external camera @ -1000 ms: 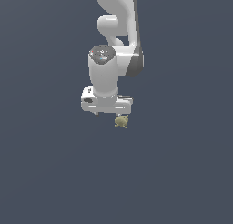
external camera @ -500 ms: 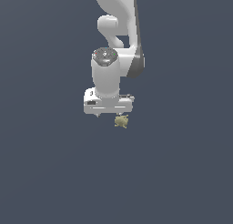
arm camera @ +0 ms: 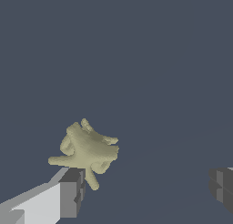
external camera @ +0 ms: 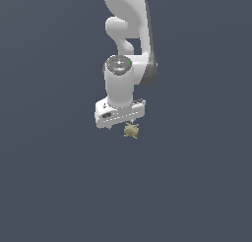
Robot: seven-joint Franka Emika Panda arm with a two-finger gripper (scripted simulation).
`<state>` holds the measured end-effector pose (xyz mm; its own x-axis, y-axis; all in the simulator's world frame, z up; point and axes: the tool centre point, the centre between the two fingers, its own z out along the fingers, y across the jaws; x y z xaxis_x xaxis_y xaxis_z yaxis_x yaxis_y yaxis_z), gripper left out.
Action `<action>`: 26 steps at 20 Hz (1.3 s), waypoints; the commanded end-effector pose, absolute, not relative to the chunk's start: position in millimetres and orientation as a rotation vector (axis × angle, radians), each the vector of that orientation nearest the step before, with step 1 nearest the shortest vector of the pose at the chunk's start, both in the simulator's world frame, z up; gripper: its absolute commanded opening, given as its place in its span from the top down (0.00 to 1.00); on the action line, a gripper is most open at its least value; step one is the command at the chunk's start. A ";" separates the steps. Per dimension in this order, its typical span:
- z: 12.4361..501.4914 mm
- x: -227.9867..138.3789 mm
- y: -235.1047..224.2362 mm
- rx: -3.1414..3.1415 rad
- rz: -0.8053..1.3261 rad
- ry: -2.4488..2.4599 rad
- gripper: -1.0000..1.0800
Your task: Pick up the object and move it to a goal position.
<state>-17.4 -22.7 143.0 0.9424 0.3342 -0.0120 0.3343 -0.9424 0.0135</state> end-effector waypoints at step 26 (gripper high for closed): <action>105.2 -46.2 18.6 2.619 -0.008 1.729 0.04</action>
